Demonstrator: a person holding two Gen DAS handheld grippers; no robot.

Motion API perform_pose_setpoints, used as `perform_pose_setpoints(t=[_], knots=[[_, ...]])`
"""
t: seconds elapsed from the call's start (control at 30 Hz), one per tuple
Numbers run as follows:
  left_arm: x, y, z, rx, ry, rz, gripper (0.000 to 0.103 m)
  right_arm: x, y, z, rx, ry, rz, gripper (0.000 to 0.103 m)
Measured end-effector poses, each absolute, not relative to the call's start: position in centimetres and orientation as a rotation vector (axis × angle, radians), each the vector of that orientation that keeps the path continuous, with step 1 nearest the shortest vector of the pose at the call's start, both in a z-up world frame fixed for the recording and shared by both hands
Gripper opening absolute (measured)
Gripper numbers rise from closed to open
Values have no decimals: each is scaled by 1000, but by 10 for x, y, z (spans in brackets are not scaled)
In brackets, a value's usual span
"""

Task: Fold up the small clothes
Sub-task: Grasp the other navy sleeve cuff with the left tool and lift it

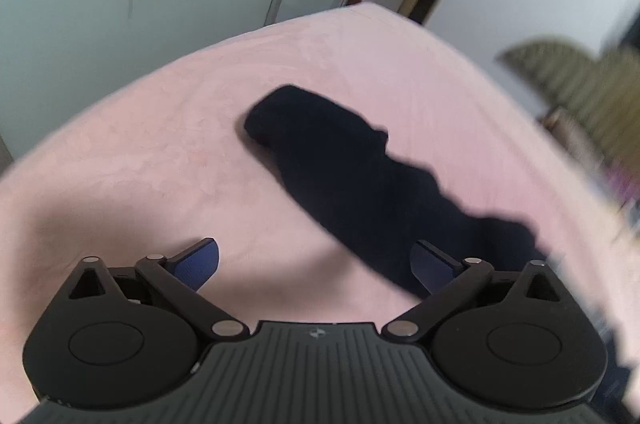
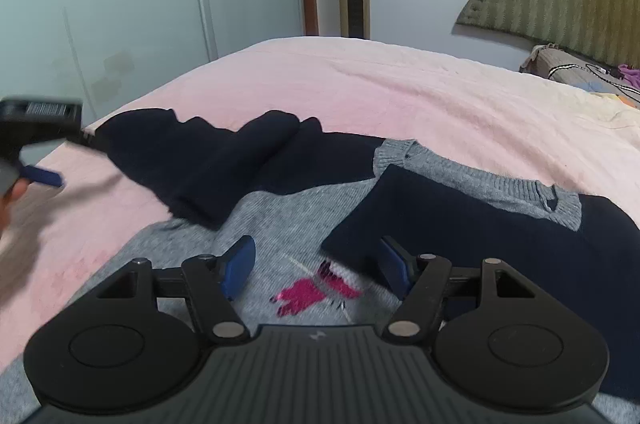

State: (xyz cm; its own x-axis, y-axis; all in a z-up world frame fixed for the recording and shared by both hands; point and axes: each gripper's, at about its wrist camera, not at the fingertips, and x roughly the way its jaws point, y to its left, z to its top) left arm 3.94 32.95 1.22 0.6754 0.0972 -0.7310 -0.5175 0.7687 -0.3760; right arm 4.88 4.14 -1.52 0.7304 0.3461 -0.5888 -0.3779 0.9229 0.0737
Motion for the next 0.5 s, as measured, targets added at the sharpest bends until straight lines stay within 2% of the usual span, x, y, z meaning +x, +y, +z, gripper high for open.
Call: perform_pose_setpoints(t=[0.2,0.23,0.3,0.37,0.43,0.5], knots=[[45,381,-15,-1060,631,227,95,35,37,-16,-31,626,403,72],[47,387,-21,-1119,611,219,91,34,36,-17,-24,627,403,72],[52,397,-30,-1206,568,209,81,32,35,-18,-21,631,397,72],[58,403,-34,-1230,553,232,59,29,32,-20,-23,632,386,72],[69,406,-35,-1218,561,257,50,28,30,-20,-20,633,377,72],[78,409,-33,-1193,564,274,45,26,26,-21,-11,634,370,73]])
